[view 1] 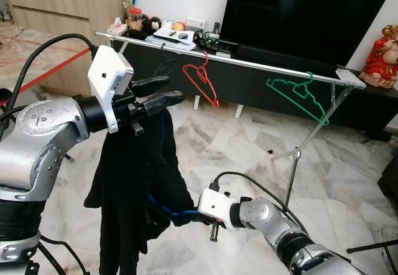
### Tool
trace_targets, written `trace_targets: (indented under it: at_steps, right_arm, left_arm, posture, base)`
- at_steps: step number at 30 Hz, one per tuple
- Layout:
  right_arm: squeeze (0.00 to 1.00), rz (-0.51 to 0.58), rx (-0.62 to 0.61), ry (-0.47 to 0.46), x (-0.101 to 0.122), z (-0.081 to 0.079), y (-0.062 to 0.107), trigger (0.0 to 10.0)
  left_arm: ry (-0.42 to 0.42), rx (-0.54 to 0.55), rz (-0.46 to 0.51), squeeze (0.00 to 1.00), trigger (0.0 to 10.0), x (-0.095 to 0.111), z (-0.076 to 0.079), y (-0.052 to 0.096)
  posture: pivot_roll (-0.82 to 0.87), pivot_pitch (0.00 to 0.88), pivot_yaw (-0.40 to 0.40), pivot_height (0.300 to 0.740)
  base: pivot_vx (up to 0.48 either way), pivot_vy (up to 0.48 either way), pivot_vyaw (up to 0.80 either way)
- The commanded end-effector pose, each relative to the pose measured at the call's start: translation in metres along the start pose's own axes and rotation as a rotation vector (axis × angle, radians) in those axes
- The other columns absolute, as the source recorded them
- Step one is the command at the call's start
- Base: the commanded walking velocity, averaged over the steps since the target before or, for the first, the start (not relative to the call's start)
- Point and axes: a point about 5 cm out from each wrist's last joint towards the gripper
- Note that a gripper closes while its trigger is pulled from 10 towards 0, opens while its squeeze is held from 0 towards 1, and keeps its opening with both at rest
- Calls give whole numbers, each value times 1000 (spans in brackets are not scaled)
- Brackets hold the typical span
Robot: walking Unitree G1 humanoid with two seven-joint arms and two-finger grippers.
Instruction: Hang hanger
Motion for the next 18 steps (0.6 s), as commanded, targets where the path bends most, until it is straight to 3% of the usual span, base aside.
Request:
trace_targets:
  at_steps: [1, 7, 18]
  right_arm:
    - [0, -65, -42, 65, 1, 11, 7, 0]
    - [0, -111, -106, 128, 10, 26, 14, 0]
    - [0, -153, -127, 150, 18, 30, 12, 0]
  left_arm:
    - [-28, 10, 14, 0, 10000, 6, 0, 1]
    - [27, -61, 9, 0, 10000, 0, 19, -4]
    - [127, -120, 44, 0, 10000, -9, 52, -26]
  posture:
    - [247, 0, -157, 740]
    - [238, 0, -161, 740]
    - [234, 0, -167, 740]
  base:
    - [0, 0, 0]
    - [0, 0, 0]
    - [0, 0, 0]
Point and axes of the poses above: a point about 5 cm out from each wrist's last joint towards the gripper, its own y axis pointing back from the gripper into the wrist, its own x axis along the axis of the wrist's last joint, z = x × y, and after that the axes turned 12 degrees about -y, right-handed
